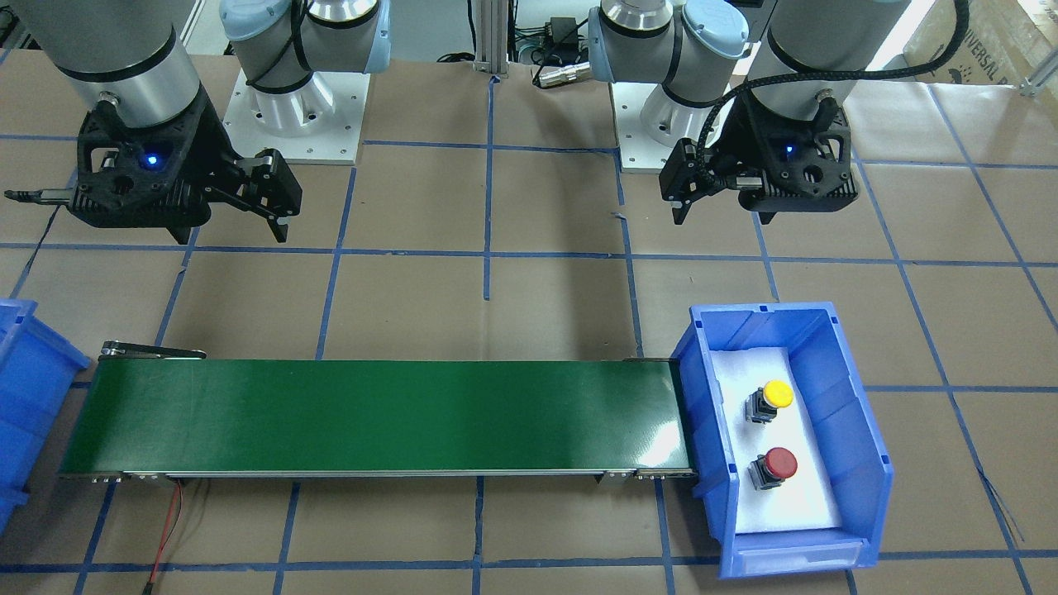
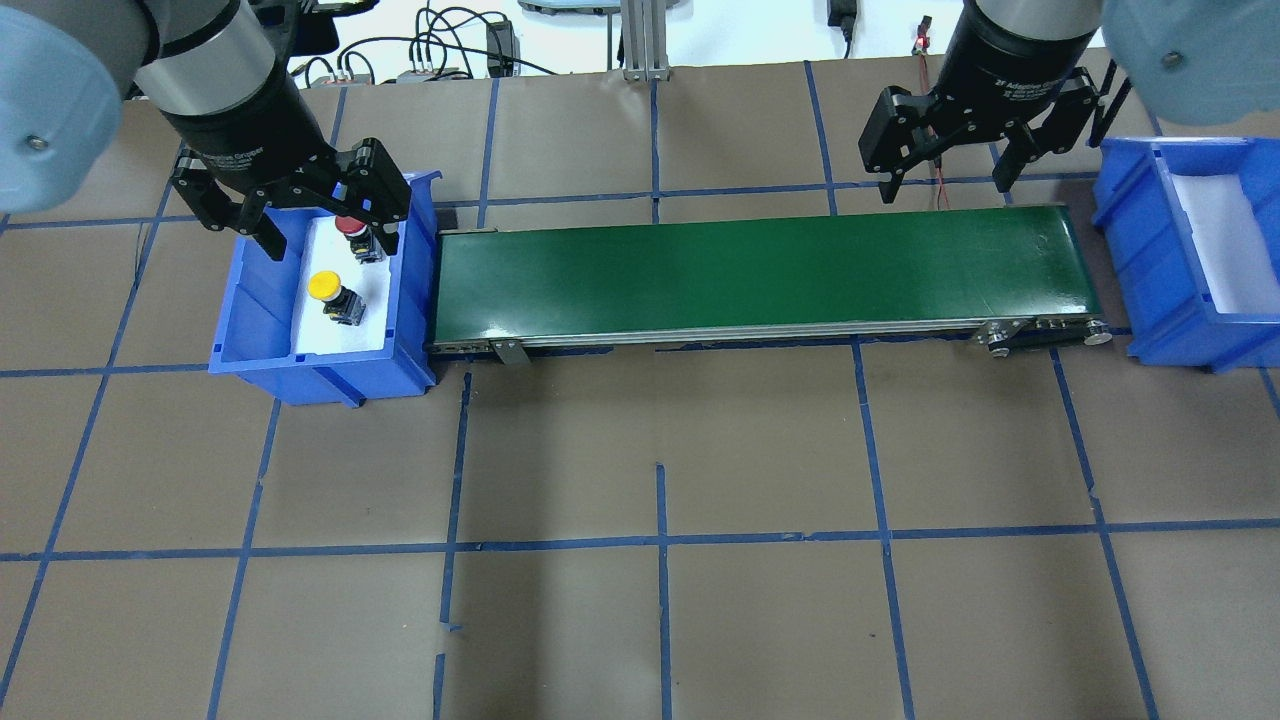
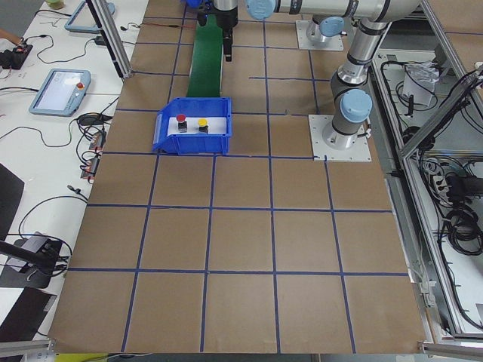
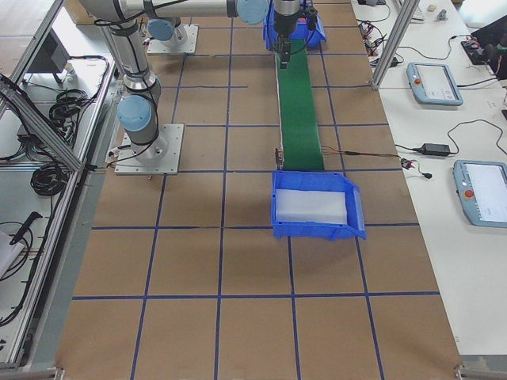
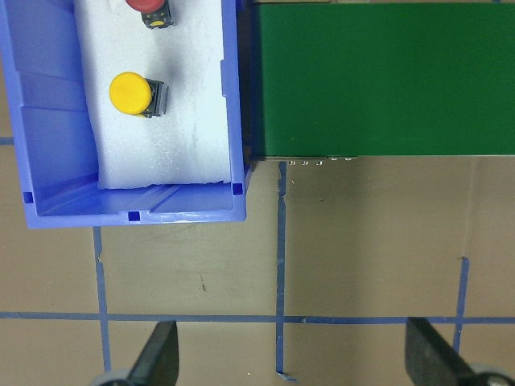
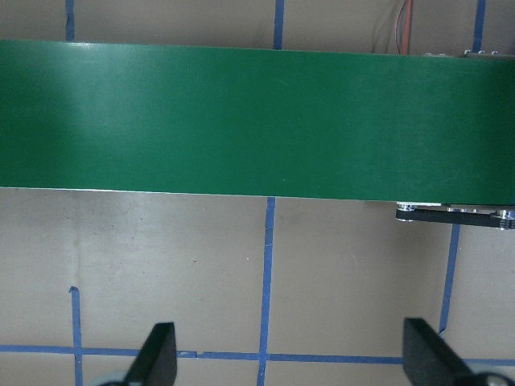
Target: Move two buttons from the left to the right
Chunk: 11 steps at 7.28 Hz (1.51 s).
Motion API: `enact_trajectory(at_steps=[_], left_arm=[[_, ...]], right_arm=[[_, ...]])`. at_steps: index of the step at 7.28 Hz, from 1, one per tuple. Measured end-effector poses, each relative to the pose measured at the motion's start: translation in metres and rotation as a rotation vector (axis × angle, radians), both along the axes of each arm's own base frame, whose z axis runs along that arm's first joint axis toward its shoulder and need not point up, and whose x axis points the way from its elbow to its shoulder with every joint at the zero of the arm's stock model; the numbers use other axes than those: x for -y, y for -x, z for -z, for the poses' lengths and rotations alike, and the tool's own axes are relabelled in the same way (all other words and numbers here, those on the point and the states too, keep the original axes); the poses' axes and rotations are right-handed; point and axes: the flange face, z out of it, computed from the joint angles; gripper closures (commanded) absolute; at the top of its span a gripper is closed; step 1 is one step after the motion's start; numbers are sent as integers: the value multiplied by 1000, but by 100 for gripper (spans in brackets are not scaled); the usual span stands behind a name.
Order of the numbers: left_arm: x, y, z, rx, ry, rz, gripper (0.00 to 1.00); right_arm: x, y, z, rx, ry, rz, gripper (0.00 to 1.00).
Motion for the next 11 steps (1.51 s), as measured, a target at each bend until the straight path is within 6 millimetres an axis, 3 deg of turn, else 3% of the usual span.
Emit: enact_trajectory(at_steps=[9, 11], left_arm=[[3, -1, 7, 0, -14, 1, 0], [12, -16, 14, 1, -26, 10, 0]], right_arm=[[0, 0, -1, 0, 1, -1, 0], [-1, 0, -1, 0, 1, -1, 0]])
